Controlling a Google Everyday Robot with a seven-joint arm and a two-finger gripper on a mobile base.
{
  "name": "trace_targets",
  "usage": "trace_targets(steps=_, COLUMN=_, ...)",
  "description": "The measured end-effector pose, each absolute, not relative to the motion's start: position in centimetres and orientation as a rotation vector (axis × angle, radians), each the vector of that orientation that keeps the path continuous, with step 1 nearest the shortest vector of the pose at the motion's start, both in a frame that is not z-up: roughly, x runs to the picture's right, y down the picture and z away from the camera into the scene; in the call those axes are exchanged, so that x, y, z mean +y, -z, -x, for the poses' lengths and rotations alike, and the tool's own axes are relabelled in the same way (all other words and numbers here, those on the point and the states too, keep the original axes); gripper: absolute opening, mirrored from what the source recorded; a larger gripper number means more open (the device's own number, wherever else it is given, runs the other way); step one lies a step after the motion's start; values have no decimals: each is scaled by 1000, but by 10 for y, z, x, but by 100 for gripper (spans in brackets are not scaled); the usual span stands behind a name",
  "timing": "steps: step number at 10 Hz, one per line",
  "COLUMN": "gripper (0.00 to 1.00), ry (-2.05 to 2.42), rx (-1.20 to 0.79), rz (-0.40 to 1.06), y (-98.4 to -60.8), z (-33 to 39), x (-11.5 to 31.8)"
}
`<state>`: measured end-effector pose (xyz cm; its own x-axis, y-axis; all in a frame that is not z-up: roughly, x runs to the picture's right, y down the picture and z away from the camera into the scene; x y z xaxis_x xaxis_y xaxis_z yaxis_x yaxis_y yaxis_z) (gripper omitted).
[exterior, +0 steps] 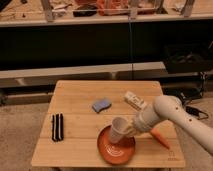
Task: Place the ceramic cup in the ceramic bowl
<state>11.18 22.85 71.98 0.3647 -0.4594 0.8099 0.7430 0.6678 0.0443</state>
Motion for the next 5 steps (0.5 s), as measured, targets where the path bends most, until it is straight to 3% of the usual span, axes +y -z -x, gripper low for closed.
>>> trace_targets(steps=5, gripper=1, ry=798, rx=-919, rz=354, y=-720, z=-112, x=228)
